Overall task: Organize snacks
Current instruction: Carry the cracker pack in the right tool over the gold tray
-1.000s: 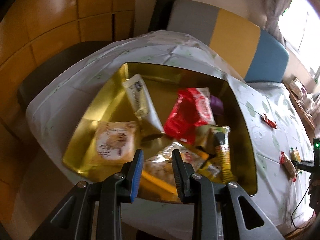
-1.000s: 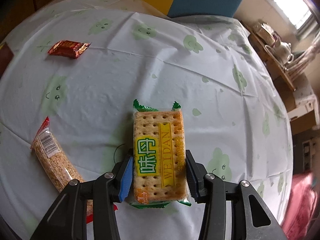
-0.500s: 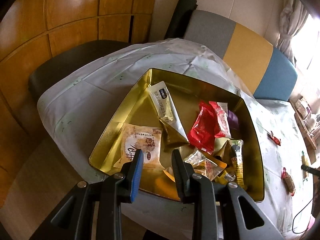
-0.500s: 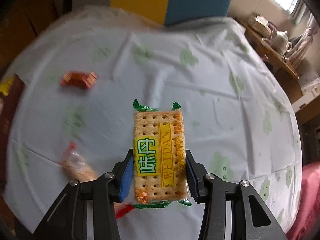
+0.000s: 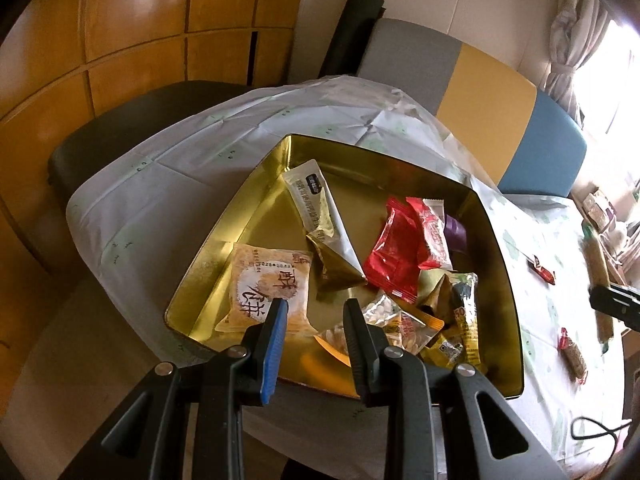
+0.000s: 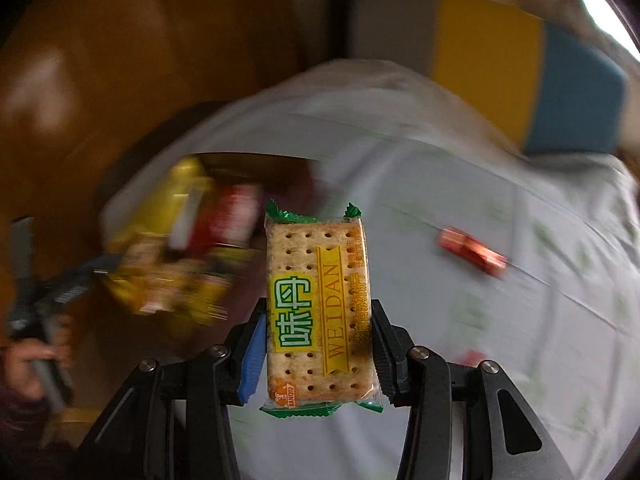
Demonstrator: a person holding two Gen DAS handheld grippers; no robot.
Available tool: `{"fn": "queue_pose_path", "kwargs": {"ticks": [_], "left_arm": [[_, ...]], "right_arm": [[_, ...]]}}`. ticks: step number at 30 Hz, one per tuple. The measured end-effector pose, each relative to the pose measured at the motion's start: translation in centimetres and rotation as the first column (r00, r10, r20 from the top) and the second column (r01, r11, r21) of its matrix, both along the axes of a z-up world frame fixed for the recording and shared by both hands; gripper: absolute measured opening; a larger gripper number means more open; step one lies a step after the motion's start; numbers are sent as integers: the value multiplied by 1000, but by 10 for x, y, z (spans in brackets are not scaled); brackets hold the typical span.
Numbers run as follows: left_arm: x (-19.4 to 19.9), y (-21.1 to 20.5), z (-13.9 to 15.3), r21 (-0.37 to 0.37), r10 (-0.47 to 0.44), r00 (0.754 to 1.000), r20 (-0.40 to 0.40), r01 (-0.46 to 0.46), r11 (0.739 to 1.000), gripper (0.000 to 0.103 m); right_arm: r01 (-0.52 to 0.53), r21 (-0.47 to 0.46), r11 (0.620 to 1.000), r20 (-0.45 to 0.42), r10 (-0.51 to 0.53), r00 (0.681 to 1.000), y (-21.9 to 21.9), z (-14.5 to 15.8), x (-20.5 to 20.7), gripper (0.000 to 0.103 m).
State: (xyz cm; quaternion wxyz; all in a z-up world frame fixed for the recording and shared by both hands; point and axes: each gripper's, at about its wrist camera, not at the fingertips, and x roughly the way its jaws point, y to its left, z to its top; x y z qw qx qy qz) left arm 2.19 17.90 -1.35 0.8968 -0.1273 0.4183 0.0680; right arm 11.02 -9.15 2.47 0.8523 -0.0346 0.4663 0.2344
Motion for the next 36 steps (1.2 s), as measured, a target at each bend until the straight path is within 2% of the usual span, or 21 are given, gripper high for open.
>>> {"fn": "queue_pose_path", "kwargs": {"ticks": [3,7,11,13,14,17,22,24,26,32,36], "left_arm": [[-2,1,0,-3,-2,1000,4,2,1000,29],[-4,4,-1,-8,-1,1000,1,1,1000,29],[-6,6,-5,-17,1,1000,-10,-1,1000,29],[-6,6,-7,-16,-1,1000,-13,1,1000,29],[-6,6,-8,-16,-1,1000,-16,1,1000,29],[-4,5,-10,-23,-3,1000,-17,2,1000,29],[-3,-1,-8,-18,-17,1000,-10,17,1000,29],[-3,-4,-8,-10,-24,1000,-10,24,1000,29],[-3,-6,-8,-6,-30,999,-12,30,1000,29],[-3,-12,-5,8,-43,999,-11,43,999,29],[-3,-14,-4,13,-50,999,-14,51,999,29]], "right_arm": [[-59,46,997,-15,60,998,47,-3,-5,47],[-90,66,994,-72,94,993,95,-23,7,48],[-109,-25,994,-145,104,984,131,-64,14,48],[-122,-49,991,-192,110,975,135,-83,12,51],[-123,-45,991,-189,112,976,134,-86,10,51],[-134,-24,991,-180,128,975,128,-83,6,60],[-147,-26,989,-166,140,976,120,-72,-6,60],[-159,-22,987,-171,153,973,122,-74,-10,50],[-164,-51,985,-171,153,973,127,-77,-12,23],[-132,-75,988,-135,121,983,135,-82,2,22],[-119,-70,990,-146,108,983,135,-85,8,22]]}}
